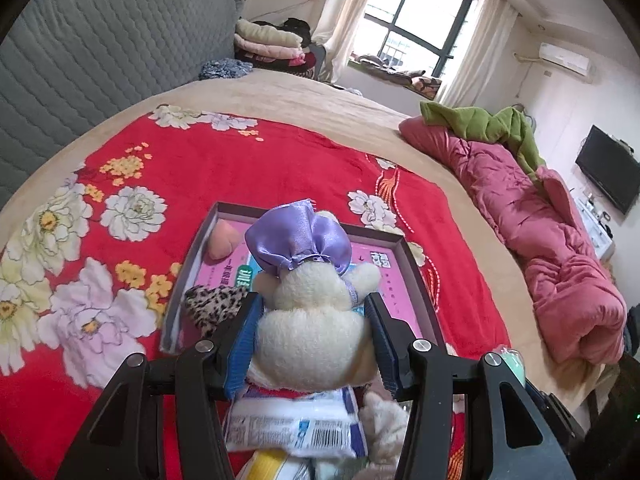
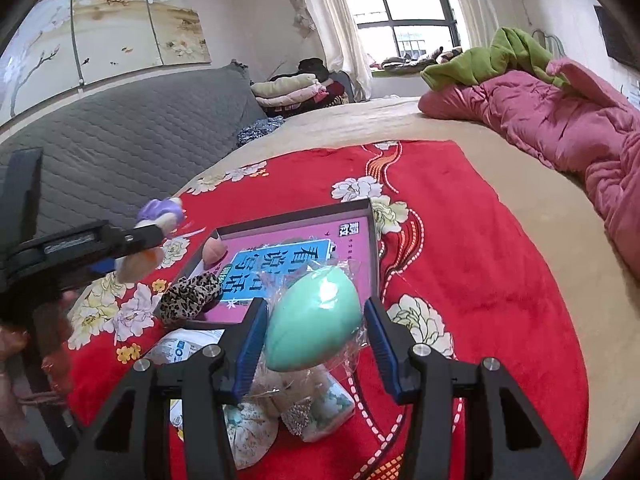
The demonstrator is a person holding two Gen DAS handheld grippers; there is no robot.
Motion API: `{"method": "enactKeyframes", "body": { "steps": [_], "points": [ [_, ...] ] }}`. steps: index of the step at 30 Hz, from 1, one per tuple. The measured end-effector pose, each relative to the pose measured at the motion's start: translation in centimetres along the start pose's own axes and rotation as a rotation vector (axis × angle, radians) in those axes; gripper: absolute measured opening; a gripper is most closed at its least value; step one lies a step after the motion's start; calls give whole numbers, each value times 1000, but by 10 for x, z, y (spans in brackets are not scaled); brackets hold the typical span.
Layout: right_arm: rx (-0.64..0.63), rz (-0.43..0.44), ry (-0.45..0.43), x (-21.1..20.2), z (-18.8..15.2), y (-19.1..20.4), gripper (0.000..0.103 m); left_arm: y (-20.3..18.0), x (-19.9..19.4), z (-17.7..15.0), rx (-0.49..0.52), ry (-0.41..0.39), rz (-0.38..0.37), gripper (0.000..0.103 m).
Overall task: Organize soft objects
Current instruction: 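Carry the bunny over the pink box with the left tool while the right tool carries the mint sponge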
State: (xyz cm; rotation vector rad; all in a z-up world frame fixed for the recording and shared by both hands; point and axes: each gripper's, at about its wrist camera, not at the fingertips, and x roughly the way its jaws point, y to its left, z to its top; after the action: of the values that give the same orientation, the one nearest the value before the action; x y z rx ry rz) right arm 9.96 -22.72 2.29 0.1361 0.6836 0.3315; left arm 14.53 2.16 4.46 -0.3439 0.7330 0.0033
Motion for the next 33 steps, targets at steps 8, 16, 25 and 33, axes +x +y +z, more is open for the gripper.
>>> {"method": "enactKeyframes", "body": {
  "steps": [8, 16, 25, 33],
  "points": [
    [-71, -27, -25, 11, 17, 7, 50, -2, 33, -2, 28, 14, 4, 54],
    [-42, -86, -73, 29, 47, -6, 50, 0, 73, -17, 74, 84, -2, 54],
    [-76, -105, -37, 50, 57, -8, 50, 8, 97, -28, 87, 151, -12, 54],
    [-117, -153, -16, 70, 59, -6, 50, 18, 103, -30, 91, 187, 4, 54]
  ]
}}
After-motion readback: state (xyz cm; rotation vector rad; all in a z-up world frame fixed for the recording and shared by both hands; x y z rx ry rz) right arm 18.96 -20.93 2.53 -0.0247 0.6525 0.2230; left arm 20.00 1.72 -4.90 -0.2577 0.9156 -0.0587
